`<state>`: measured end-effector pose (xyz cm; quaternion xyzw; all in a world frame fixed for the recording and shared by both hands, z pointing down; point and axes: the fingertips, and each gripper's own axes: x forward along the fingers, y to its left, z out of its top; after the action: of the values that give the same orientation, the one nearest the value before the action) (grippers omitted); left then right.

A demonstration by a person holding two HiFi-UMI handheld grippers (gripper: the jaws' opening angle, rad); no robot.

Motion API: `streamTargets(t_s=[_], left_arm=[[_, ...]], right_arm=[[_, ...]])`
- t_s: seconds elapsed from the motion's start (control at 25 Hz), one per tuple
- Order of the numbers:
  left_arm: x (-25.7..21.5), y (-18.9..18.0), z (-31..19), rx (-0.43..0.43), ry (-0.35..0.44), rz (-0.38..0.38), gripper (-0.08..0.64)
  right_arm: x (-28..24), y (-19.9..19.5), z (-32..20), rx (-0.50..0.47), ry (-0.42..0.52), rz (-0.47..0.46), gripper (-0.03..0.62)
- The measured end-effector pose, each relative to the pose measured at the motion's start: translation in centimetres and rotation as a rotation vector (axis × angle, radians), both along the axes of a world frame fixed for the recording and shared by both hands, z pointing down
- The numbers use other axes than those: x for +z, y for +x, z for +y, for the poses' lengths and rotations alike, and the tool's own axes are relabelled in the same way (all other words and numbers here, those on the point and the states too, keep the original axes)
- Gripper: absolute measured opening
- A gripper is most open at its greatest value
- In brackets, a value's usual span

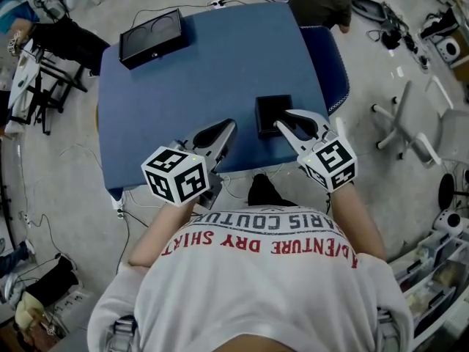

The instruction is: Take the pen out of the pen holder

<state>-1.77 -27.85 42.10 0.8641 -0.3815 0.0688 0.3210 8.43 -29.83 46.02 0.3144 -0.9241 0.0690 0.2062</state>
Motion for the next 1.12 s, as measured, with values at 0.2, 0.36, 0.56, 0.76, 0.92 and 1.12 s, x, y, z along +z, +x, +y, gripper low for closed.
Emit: streamTargets(t_s=[0.2, 0.36, 0.56, 0.76, 0.92, 1.12], left_arm=[[-0.3, -0.2, -0.1, 0.000, 0.011, 0.004, 0.032], [-0.6, -0.5, 0.5, 0.001, 0.019, 0.005, 0.032], [-1.5, -0.6, 1.4, 0.002, 0.039, 0.006, 0.032], [-2.7, -0.9, 2.4, 0.008, 0.062, 0.005, 0.032], [-3.7, -1.1, 3.5, 0.014, 0.086, 0.001, 0.032], [-4.9, -1.1, 4.9, 0.028, 0.109, -0.001, 0.032]], right_arm=[[-0.4, 0.0, -0.6, 0.020, 0.011, -0.005, 0.080], [-1.3, 0.0, -0.5, 0.031, 0.030, -0.016, 0.080], [-3.8, 0.2, -0.2, 0.042, 0.076, -0.037, 0.080], [-7.4, 0.3, 0.3, 0.052, 0.142, -0.060, 0.080], [-10.3, 0.3, 1.4, 0.052, 0.194, -0.083, 0.080], [-13.7, 0.0, 4.0, 0.043, 0.245, -0.117, 0.080]])
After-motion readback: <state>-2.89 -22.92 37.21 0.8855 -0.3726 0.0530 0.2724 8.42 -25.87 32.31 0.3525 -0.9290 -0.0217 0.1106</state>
